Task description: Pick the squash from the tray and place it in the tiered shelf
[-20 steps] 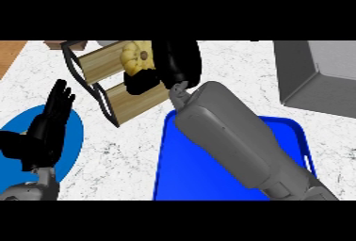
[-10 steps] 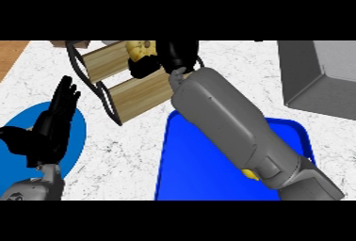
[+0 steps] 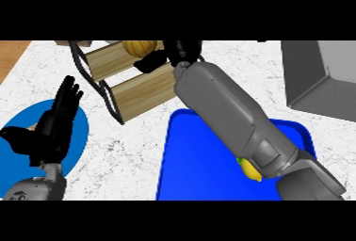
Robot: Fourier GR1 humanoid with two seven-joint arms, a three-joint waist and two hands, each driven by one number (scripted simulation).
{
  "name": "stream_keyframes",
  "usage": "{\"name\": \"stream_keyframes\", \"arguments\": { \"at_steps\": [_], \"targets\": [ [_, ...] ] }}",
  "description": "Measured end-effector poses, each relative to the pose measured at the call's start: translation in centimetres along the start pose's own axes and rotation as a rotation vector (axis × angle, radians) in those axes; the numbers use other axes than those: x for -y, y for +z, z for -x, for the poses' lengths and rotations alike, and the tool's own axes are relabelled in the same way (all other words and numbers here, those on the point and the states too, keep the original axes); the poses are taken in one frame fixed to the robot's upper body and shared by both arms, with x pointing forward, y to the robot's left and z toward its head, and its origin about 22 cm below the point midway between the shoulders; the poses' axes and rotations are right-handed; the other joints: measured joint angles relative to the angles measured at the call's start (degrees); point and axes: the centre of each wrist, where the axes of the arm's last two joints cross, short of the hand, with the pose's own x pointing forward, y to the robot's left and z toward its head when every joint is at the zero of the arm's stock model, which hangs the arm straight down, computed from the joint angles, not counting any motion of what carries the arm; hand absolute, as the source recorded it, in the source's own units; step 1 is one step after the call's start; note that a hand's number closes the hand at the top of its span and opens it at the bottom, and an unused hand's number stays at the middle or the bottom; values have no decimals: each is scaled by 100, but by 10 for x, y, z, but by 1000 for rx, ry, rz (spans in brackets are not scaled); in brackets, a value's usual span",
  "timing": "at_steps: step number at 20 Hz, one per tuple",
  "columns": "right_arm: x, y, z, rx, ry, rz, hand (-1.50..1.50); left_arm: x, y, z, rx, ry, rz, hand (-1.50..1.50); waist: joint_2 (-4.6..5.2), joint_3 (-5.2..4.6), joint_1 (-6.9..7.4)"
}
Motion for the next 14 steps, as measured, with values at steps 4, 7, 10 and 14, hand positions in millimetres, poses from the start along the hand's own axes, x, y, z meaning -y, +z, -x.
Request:
{"name": "stream_keyframes", "arguments": {
  "at_steps": [4,7,10,14],
  "targets": [
    [3,-4,-1,37,-54,-15,-150,-10,-2,-2,-4,-1,-9,0,-8,0,-25],
    [6,-6,-3,70,-123,-2,-150,-9,-1,-3,-4,-5,-16,0,-16,2,-56],
    [14,-9,-16,85,-198,21,-150,-9,-1,0,-10,-8,-28,0,-37,3,-137],
    [34,-15,-21,67,-251,84,-150,-13,2,6,-19,-8,-45,0,-63,2,-226]
  ]
}}
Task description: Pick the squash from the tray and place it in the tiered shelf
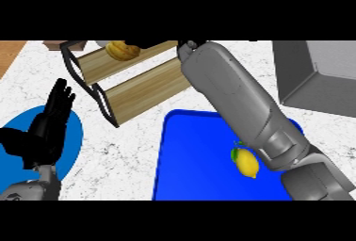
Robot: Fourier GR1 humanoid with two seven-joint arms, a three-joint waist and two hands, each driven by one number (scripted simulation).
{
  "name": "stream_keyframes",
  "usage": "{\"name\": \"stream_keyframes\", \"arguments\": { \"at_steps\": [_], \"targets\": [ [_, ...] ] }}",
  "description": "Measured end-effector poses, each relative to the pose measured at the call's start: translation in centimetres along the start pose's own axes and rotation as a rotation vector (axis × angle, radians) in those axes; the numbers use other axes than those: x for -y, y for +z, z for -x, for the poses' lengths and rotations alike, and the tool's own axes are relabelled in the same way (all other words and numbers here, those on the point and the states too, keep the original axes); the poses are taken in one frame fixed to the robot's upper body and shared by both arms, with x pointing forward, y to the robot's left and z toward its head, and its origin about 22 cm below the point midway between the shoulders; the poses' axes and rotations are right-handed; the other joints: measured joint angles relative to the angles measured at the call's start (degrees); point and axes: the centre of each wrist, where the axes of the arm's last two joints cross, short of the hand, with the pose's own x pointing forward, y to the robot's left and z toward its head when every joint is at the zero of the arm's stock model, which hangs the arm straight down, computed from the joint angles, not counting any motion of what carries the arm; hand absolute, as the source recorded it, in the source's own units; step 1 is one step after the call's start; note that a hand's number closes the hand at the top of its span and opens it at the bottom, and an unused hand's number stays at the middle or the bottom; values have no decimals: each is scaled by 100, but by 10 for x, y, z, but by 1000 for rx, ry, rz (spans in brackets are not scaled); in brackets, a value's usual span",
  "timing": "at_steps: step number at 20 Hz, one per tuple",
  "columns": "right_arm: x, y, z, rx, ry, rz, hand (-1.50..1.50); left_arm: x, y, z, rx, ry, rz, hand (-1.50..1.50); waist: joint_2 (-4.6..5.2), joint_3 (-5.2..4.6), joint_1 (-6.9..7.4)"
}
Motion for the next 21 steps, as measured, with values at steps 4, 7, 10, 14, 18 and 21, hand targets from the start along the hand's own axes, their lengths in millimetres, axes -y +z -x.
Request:
{"name": "stream_keyframes", "arguments": {
  "at_steps": [4,7,10,14,18,21],
  "targets": [
    [37,-10,7,-59,-34,79,-150,-4,-1,-1,-3,-4,-6,0,-26,2,-86],
    [71,-13,18,-109,-47,117,-150,-6,4,0,-12,1,-18,0,-43,3,-136],
    [106,-11,26,-137,-53,133,-150,-3,9,-2,-11,-2,-21,0,-52,4,-161],
    [149,0,44,-155,-54,126,-150,-5,5,-3,-7,-2,-26,0,-45,4,-172],
    [186,16,51,-142,-65,103,-150,-6,7,4,-4,-4,-22,0,-38,4,-160],
    [213,27,63,-128,-77,91,-150,-6,8,0,2,0,-19,0,-30,4,-133]
  ]
}}
